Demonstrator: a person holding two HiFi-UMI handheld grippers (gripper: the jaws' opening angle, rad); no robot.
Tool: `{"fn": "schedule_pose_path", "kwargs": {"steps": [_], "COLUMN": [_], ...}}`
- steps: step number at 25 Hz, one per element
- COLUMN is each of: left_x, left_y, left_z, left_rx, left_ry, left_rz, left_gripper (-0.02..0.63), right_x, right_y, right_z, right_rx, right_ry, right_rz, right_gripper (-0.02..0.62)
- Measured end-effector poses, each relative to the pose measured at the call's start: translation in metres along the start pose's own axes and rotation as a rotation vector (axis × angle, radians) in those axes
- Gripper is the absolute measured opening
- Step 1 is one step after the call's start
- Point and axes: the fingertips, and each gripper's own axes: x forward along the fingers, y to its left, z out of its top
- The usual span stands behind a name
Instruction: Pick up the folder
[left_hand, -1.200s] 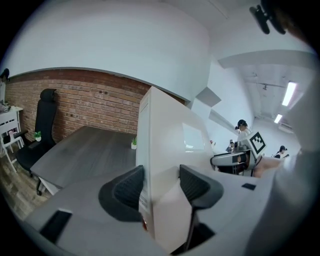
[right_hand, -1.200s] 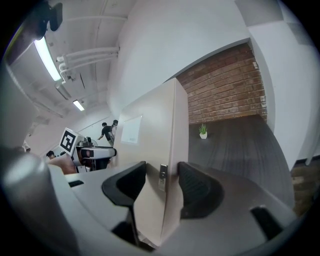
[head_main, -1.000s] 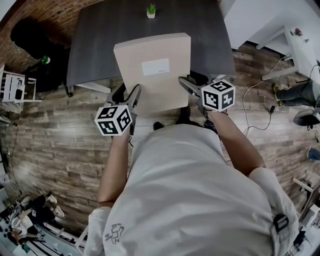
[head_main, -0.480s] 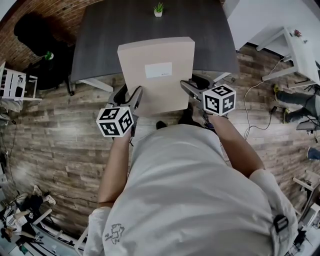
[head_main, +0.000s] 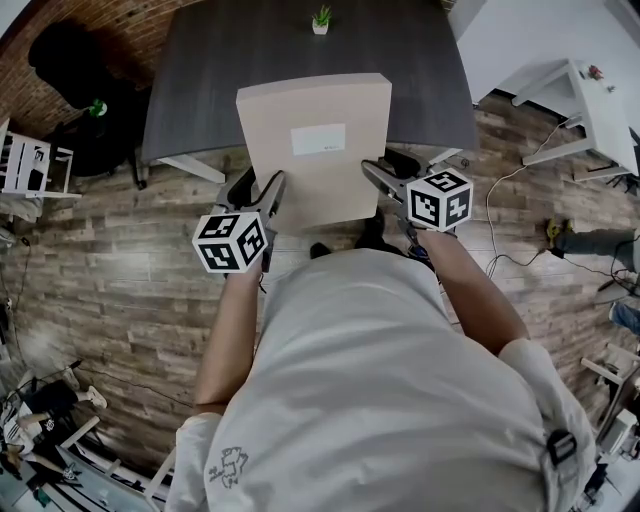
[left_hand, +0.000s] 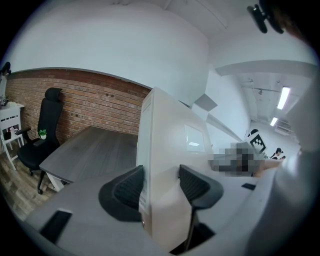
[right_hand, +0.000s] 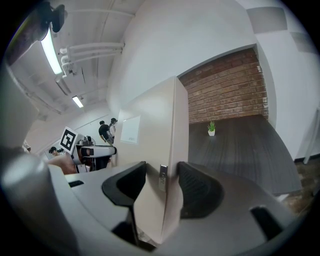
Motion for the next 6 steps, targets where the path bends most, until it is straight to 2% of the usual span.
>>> {"fn": "schedule_pose_path", "kwargs": {"steps": [6], "left_x": [0.013], "left_y": [-0.001], "left_z": [0.006], "left_rx": [0.002], "left_ry": [0.001], "left_rz": [0.002], "left_gripper": [0.239], "right_x": [0.003], "right_y": [-0.013], "right_z": [0.006], "right_rx": [0.002], "right_ry": [0.003], "right_rz": [0.003], "right_gripper": [0.212]}}
